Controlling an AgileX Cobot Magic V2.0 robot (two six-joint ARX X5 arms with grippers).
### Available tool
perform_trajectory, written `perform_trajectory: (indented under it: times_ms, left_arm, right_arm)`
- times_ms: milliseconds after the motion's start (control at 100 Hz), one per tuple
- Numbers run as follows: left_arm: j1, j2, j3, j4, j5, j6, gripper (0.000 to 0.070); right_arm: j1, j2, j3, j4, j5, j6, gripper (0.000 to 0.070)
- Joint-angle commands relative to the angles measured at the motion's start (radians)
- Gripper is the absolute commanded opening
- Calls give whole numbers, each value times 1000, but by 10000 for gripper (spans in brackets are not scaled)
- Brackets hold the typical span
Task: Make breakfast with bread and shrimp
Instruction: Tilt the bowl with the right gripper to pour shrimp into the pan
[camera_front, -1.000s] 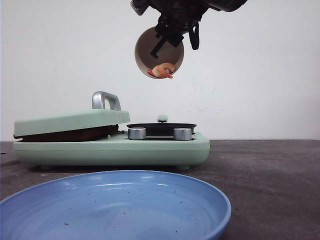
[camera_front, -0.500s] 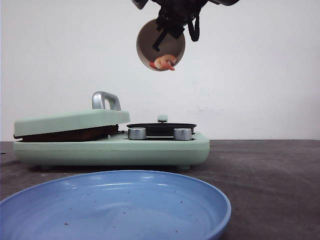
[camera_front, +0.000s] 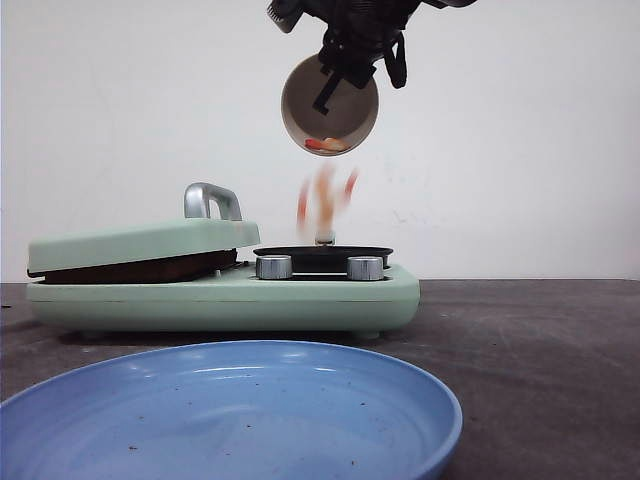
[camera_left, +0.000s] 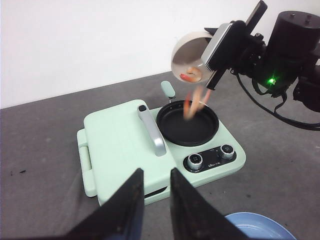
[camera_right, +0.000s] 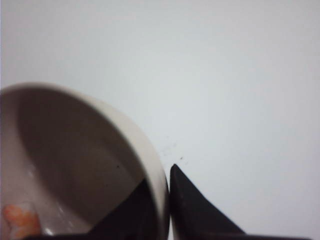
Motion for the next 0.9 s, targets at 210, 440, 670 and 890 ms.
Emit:
perform_trajectory:
  times_ms: [210, 440, 670, 890]
  left_arm:
    - [-5, 4, 17, 13, -5, 2, 10]
    - [-5, 4, 17, 14, -6, 3, 10]
    - [-5, 4, 17, 16, -5, 3, 10]
    - [-5, 4, 17, 16, -5, 2, 10]
  right_arm:
    - [2, 20, 27, 29, 12, -8, 0]
    - [29, 19, 32, 144, 37, -119, 0]
    - [23, 19, 46, 84, 37, -99, 0]
    - [15, 19, 46, 76, 56, -22, 0]
